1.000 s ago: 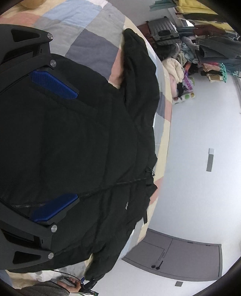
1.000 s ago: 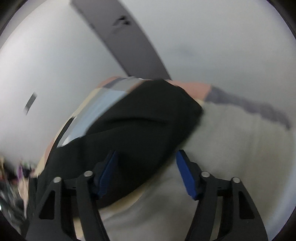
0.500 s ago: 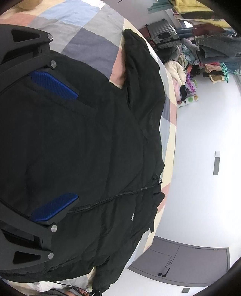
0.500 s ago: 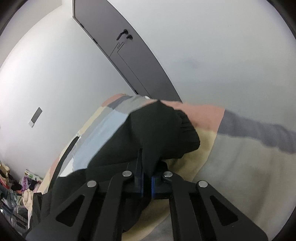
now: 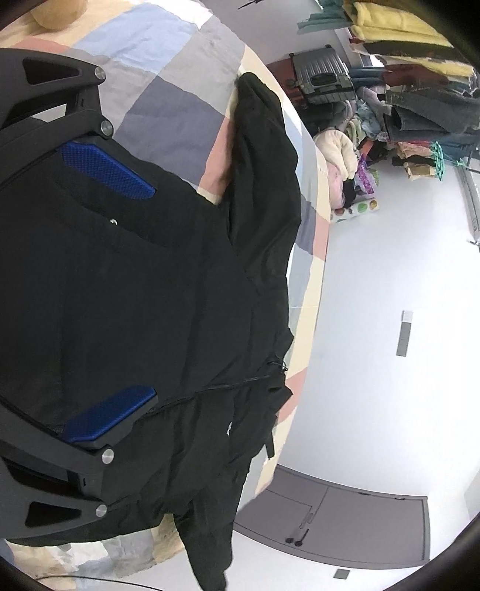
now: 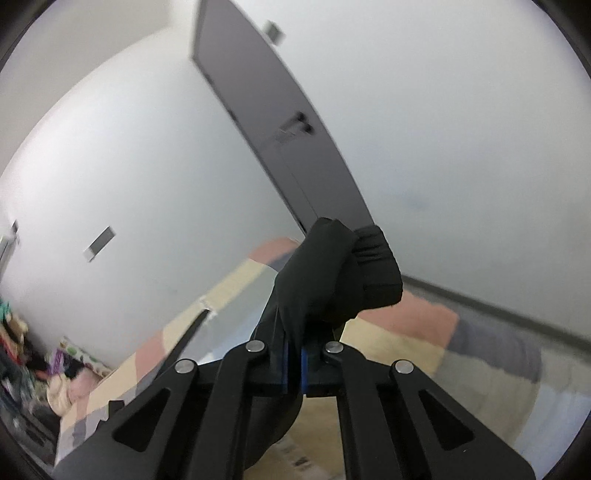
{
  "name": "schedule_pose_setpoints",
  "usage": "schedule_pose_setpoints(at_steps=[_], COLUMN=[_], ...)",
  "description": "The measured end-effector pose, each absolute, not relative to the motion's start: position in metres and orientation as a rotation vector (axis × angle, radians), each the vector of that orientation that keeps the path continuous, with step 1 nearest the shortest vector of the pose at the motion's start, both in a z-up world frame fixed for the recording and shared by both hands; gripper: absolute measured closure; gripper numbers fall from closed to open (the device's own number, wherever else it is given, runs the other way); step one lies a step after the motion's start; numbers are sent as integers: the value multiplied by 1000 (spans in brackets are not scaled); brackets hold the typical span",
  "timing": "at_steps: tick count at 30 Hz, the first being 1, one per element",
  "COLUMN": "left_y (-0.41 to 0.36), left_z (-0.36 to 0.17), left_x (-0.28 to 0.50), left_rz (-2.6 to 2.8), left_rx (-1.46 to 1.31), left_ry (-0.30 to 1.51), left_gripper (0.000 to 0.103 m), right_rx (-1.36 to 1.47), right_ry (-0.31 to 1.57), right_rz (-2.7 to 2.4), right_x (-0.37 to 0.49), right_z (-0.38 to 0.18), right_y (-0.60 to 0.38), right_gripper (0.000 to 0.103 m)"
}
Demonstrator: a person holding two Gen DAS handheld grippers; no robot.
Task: Fold large clothes
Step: 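Grasp the black jacket's sleeve cuff with the right gripper and lift it, then fold the held sleeve across the jacket body with the right gripper, release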
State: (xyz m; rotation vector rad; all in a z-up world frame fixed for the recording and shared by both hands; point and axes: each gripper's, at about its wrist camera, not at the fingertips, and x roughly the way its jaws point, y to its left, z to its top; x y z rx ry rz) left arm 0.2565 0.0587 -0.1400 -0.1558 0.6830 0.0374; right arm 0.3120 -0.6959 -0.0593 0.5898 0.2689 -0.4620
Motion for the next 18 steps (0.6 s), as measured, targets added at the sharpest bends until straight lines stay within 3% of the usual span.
schedule_pose_setpoints(at_steps=[13, 18], left_y=[73, 78], left_z=[-129, -127], left_x=[227, 226], left_rz=[-49, -42], left_rx=[-161, -131], left_ry=[628, 604], left_gripper=[1, 1], right_rx=[403, 347], right_ry=[143, 139], right_rz=[-179, -27], right_x=[324, 350], right_z=[99, 118], right_y=[-520, -435], right_gripper=[99, 99])
